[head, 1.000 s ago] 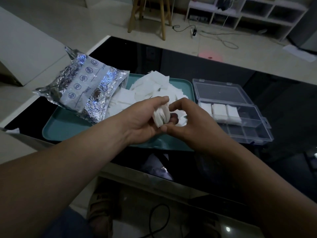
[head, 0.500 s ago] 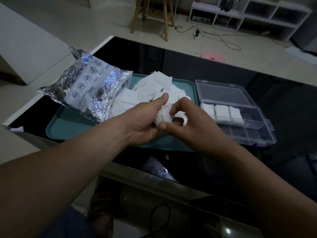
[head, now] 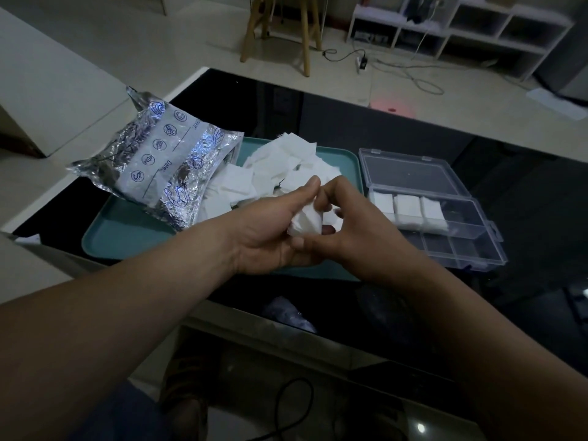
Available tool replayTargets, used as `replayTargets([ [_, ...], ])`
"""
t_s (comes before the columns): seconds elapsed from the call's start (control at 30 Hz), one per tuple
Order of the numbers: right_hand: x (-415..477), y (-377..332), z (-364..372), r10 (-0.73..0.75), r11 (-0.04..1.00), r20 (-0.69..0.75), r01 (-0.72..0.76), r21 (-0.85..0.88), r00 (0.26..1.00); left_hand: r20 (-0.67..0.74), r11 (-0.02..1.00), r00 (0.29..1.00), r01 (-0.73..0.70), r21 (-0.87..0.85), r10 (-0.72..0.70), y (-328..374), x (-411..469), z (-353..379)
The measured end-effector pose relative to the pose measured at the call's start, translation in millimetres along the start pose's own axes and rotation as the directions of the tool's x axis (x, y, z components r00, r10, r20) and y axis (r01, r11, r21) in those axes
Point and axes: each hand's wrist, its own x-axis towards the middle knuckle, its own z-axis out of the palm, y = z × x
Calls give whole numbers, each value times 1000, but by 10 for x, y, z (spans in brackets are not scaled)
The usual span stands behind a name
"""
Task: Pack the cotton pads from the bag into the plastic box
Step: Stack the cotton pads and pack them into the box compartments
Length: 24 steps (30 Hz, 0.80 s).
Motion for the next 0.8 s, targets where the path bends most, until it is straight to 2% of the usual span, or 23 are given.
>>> replayTargets([
  [0.13,17,31,-26,-14,999,-27,15,51,1000,40,999,999,-34,-15,35,22,-26,4],
  [0.23,9,23,-55,-12,998,7,11,58,1000,49,999,998,-36,-14,37,27,-32,-9],
  [0.43,-11,-9,-5,-27,1000,25,27,-3,999,-135,997,988,-75,-6,74,-25,49,-8],
  [0.57,-26,3,58,-32,999,53,34,-43,998,-155,999,987,-45,17,47,-48,68,-33],
  [0.8,20,34,107,-68,995,3,68,-72,998,-117,997,991,-66,-32,62,-41,51,41],
])
